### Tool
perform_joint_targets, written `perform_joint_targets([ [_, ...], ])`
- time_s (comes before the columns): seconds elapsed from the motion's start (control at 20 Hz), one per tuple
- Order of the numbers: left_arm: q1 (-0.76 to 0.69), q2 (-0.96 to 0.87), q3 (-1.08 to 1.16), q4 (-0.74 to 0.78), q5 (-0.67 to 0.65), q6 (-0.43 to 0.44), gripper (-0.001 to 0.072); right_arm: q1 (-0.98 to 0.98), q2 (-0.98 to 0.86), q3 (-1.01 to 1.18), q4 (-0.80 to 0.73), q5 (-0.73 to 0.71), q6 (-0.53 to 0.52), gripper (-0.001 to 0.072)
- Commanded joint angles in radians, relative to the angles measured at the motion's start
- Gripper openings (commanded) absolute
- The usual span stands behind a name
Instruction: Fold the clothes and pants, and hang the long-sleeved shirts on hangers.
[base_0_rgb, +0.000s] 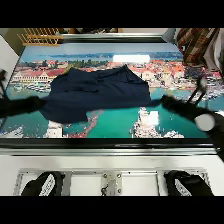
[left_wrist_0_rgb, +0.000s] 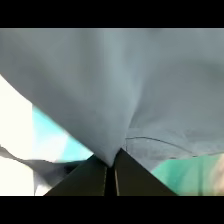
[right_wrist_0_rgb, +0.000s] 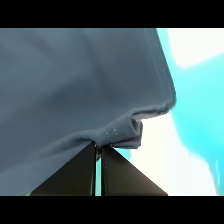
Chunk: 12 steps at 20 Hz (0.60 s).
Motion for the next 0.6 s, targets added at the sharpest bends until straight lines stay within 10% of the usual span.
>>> perform_joint_targets([
  [0.0,0.0,0.138,0.299,-0.17,0.001,-0.016,0.001,-0.061,0.001,0.435,-0.017,0.118,-0.219,0.0012],
  [0.55,0.012,0.325,0.909,-0.173,0.127,-0.109,0.001,-0.066,0.161,0.972,-0.017,0.138,-0.28,0.0012],
])
